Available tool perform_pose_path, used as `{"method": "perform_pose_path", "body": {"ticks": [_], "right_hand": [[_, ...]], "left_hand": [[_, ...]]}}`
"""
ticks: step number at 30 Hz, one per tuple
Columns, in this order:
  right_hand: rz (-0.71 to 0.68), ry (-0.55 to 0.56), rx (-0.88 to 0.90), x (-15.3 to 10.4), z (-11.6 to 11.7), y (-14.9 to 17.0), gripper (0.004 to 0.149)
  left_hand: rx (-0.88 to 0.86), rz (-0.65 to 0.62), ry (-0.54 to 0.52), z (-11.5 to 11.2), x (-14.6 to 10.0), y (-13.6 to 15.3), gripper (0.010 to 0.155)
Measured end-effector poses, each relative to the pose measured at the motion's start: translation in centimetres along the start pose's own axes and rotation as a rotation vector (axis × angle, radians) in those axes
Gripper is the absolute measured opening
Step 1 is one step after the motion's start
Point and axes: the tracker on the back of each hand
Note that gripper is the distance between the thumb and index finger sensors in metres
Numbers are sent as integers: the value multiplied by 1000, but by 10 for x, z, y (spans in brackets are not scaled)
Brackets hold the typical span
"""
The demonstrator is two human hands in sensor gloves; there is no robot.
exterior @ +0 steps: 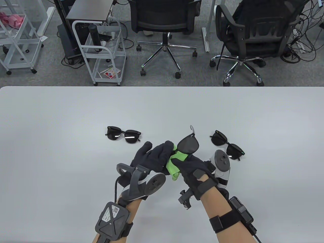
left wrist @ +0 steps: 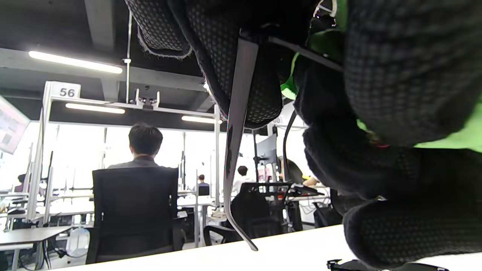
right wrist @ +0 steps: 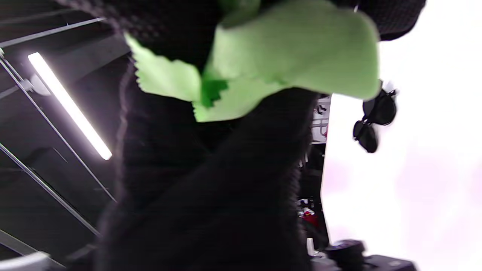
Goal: Dust sunglasses
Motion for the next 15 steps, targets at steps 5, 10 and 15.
{"method": "perform_pose_path", "body": {"ticks": [5,10,15], "right_hand": [[-48,82,-44,-2,-3,0,42],[-65,-42,42,3,-1,5,45],[-67,15,-46,2,0,1,41]], "left_hand": [[-16,15,4,1,1,-1,99],[-26,39,29,0,1,5,98],[-5,9,26,1,2,-1,97]]}}
Point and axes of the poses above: the tracker on the back of each hand, its own y axis roughly to the little-finger side, its own x axis roughly from the wrist to the fingertips, z = x × y, and after that the axes turned 3 degrees about -y, right-handed
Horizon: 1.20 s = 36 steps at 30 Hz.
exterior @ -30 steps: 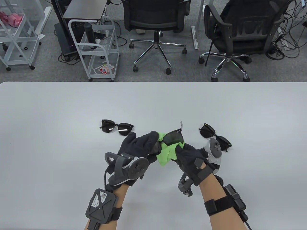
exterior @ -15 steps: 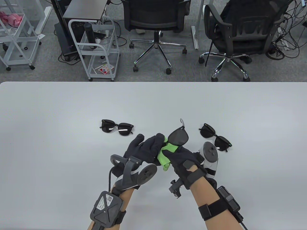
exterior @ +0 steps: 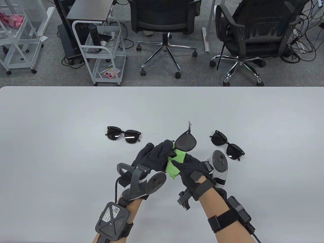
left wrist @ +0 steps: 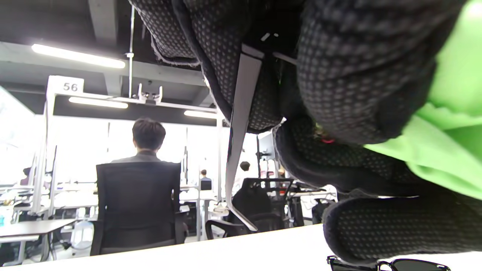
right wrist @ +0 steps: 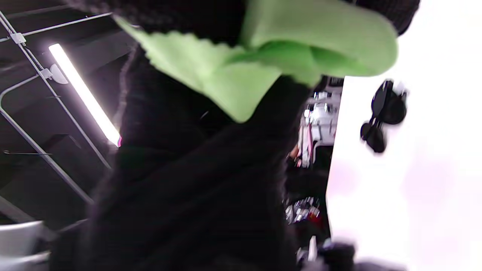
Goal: Dust sunglasses
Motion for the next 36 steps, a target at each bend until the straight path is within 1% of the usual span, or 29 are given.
{"method": "perform_pose_path", "body": {"ticks": [2,5,7,9,10,12,15,18,20,22,24,25,28,29,31,34,36], "right_hand": [[-24,53,-50,-2,-3,-3,39],[-69,86,-71,-4,-3,-6,40],[-76,85,-68,-4,-2,-7,42],[-72,44,-54,-2,-1,-6,43],[-52,-4,-23,0,-1,-4,43],[-28,-63,-3,0,-1,-1,42],[-25,-17,-58,1,-1,-2,42],[-39,83,-134,-1,-4,-4,39],[-64,99,-138,-2,-5,-4,42],[-58,100,-123,-2,-5,-5,43],[-60,72,-117,-1,-6,-5,44],[-57,52,-107,0,-5,-5,44],[-14,-98,22,3,-4,3,44],[-13,-104,21,3,-4,3,43],[-7,-54,-54,3,-3,1,42],[-26,53,-156,0,-6,-3,40],[-47,65,-150,-1,-7,-4,42]], "left_hand": [[-12,-6,-3,1,1,-3,97],[-69,19,2,2,2,-1,97],[-84,28,8,2,1,1,97],[-80,24,12,2,1,3,97],[-61,20,14,3,1,4,97],[-42,14,13,2,1,3,97],[-37,11,18,0,1,2,97],[-61,3,21,0,1,-1,97],[-69,10,29,0,1,-1,97],[-94,18,43,-1,2,1,97],[-123,28,52,-2,1,3,97],[-111,27,49,-2,1,3,97],[-48,14,32,-1,0,4,97],[-45,11,31,-1,0,4,97],[-23,6,30,-2,0,2,97],[-77,3,45,-2,0,1,97],[-67,8,49,-1,2,0,97]]}}
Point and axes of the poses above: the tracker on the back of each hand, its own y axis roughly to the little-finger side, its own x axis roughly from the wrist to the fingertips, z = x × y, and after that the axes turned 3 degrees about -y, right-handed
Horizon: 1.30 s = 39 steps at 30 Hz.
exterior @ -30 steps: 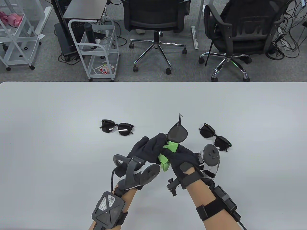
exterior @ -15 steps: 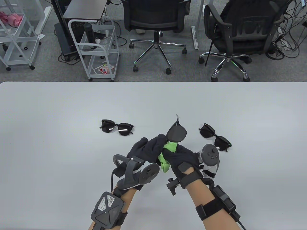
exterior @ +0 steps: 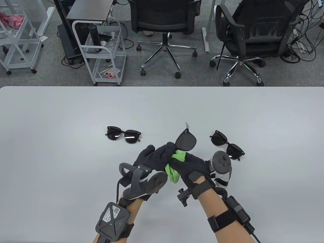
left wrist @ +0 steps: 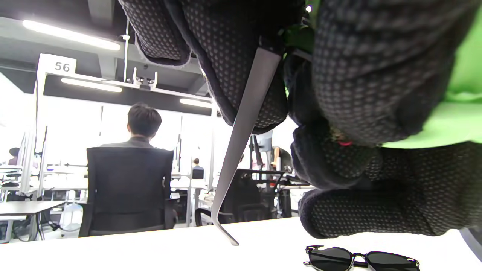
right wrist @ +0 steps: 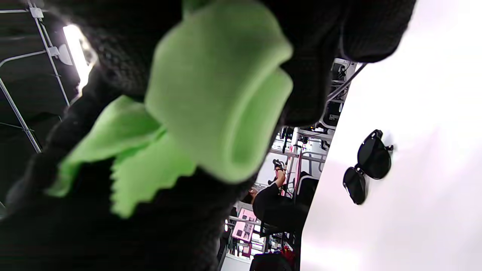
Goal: Dust sunglasses
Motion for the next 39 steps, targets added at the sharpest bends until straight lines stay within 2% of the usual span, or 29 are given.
{"method": "perform_pose_path", "body": {"ticks": [3,7,10,13,16,19,24,28,30,32,39], "right_hand": [[6,-26,30,0,1,1,44],[24,-174,88,3,5,4,44],[27,-117,19,3,5,1,43],[23,-4,-63,1,2,-3,39],[3,70,-58,-3,2,-4,40],[-16,36,-27,-3,3,-4,44],[21,-160,138,3,5,5,45],[39,-106,46,2,5,3,42],[31,-25,-13,0,3,0,40],[18,-6,-4,-1,2,0,41],[52,-164,129,3,7,8,47]], "left_hand": [[-18,8,21,-2,0,3,97],[6,18,15,-2,-1,8,97],[15,13,10,-3,-1,6,97],[-1,8,8,-3,-1,3,97],[-18,14,11,-2,0,3,97],[-29,20,10,-1,-1,6,97],[33,7,-9,0,-1,6,97],[42,-2,-4,-2,-2,4,97],[19,0,-4,-2,-1,2,97],[11,5,-1,-2,-1,2,98],[58,10,12,-5,-2,7,97]]}}
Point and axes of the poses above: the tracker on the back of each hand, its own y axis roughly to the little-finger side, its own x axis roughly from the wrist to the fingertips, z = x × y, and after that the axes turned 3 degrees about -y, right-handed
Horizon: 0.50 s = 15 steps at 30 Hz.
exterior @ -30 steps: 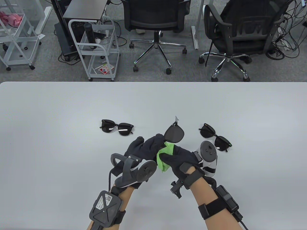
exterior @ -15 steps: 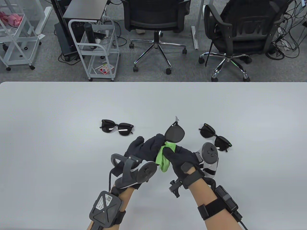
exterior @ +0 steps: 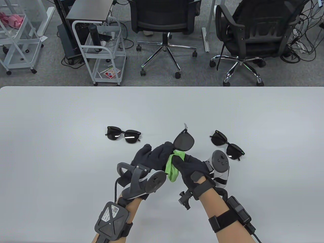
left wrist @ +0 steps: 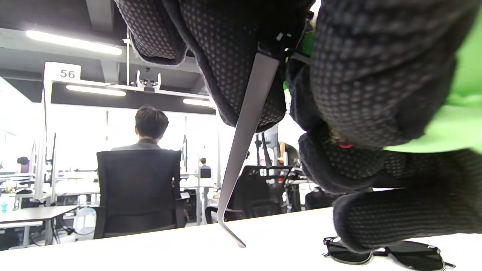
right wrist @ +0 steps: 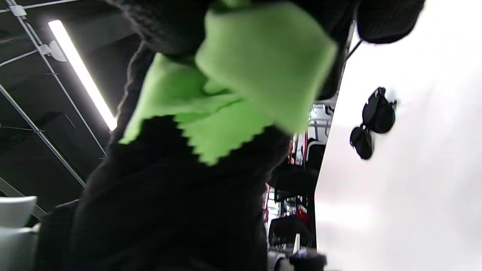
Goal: Dust sunglasses
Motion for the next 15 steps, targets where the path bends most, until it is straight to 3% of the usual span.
{"method": "perform_pose_path", "body": {"ticks": [3,6,10,15], "right_hand": [[21,-27,-53,1,0,0,46],[6,93,-170,-2,-2,-7,41],[-33,204,-168,-8,0,-10,42],[-58,168,-123,-8,5,-9,46]], "left_hand": [[-6,-1,10,-2,0,1,98],[-19,-7,-1,0,0,-3,98],[-64,6,0,1,0,-3,99],[-52,11,-17,3,-1,-3,99]]}}
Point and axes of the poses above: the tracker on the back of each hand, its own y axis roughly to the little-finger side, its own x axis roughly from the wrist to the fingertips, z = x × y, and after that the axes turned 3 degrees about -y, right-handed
